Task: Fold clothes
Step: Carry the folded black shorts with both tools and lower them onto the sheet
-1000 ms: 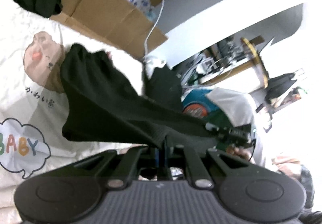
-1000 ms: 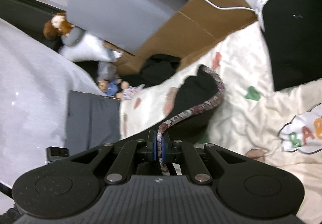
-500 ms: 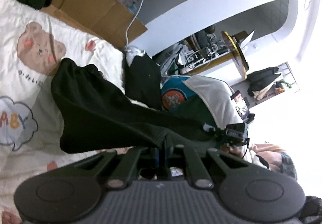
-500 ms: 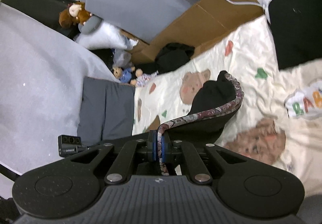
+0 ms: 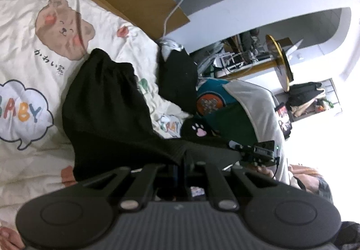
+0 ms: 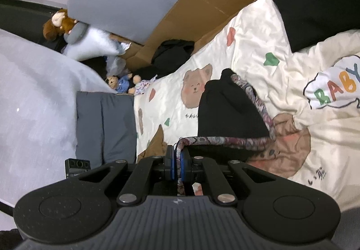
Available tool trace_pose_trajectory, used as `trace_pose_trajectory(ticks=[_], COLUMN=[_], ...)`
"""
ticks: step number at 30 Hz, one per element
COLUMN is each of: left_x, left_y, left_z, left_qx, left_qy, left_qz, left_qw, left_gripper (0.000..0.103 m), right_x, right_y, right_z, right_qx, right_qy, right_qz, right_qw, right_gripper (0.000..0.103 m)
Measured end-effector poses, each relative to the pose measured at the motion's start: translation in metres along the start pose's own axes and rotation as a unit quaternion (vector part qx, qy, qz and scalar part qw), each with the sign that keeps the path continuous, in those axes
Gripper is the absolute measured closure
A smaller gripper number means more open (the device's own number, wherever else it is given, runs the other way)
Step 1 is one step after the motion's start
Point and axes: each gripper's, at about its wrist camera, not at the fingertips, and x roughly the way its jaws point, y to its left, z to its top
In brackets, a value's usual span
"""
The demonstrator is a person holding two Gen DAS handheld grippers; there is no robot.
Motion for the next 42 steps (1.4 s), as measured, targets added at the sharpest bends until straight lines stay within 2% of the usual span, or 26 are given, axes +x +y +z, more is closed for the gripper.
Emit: trace_pose_trajectory(ticks=[15, 24, 37, 42], left_x=[0.025, 0.046, 0.086, 0.099], left_y=[0.051, 0.086, 0.131, 0.143], left_z=[0.056, 0.085, 0.122, 0.134], left_qx=[0.001, 0.0, 0.002, 0.009], left_qy=[-0.014, -0.018, -0.011, -0.003], left_qz=[0.026, 0.041, 0.089, 0.108], left_qw=[0.9996, 0.999, 0.996, 0.9941], left_gripper=[0.098, 0.098, 0.098, 0.098], right_x=[0.071, 0.103, 0.144, 0.154], right_y=[-0.031, -0.056, -0.087, -0.099], right_z=[0.056, 0.069, 0.09, 0.095], right_qx=[0.007, 0.026, 0.053, 0.061], right_qy=[0.0, -0.004, -0.019, -0.025], right_qz=[-0.051, -0.08, -0.123, -0.126], right_qw=[0.999, 0.996, 0.991, 0.99], right_gripper=[0.098, 0.098, 0.098, 0.098])
